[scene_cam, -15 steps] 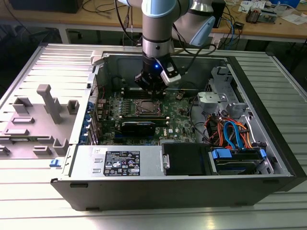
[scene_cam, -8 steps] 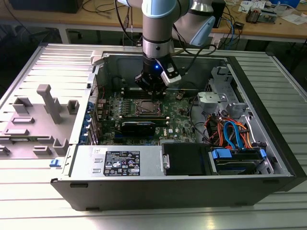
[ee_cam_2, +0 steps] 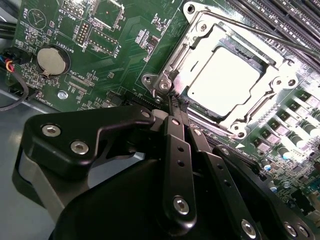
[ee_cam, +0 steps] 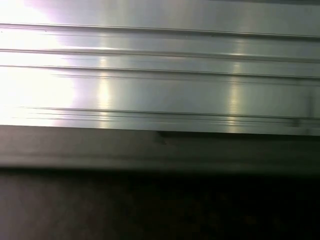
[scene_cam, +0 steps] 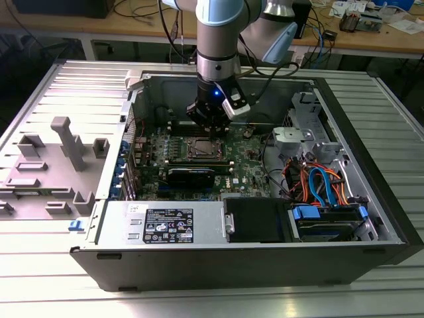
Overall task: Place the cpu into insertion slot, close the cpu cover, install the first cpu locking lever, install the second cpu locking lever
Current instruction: 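Install the first cpu locking lever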
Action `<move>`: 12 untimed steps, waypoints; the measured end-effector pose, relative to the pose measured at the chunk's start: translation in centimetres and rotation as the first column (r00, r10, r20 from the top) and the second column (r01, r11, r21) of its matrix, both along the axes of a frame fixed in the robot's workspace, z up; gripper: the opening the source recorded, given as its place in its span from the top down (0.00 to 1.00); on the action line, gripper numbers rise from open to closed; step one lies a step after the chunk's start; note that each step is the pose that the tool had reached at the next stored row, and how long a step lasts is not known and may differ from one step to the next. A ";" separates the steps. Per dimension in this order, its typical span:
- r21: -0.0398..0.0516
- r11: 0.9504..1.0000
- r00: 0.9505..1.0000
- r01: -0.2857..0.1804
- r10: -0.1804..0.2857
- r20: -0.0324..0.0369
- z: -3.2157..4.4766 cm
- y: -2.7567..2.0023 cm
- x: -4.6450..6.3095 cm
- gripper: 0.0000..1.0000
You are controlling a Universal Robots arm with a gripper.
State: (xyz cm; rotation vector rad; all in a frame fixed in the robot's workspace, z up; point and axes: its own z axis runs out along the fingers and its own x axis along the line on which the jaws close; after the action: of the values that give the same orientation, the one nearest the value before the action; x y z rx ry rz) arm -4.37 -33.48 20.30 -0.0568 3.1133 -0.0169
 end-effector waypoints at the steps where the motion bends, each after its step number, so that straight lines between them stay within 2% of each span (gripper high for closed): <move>1: 0.000 1.000 1.000 0.000 0.000 0.000 -0.02 0.00 0.0 0.89; 5: 0.001 1.000 1.000 0.000 0.000 0.000 -0.07 0.00 0.0 0.89; 12: 0.013 1.000 1.000 -0.001 0.001 0.000 -0.10 0.01 0.0 0.89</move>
State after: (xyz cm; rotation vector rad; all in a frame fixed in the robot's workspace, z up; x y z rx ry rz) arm -4.37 -33.47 20.21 -0.0577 3.1129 0.0030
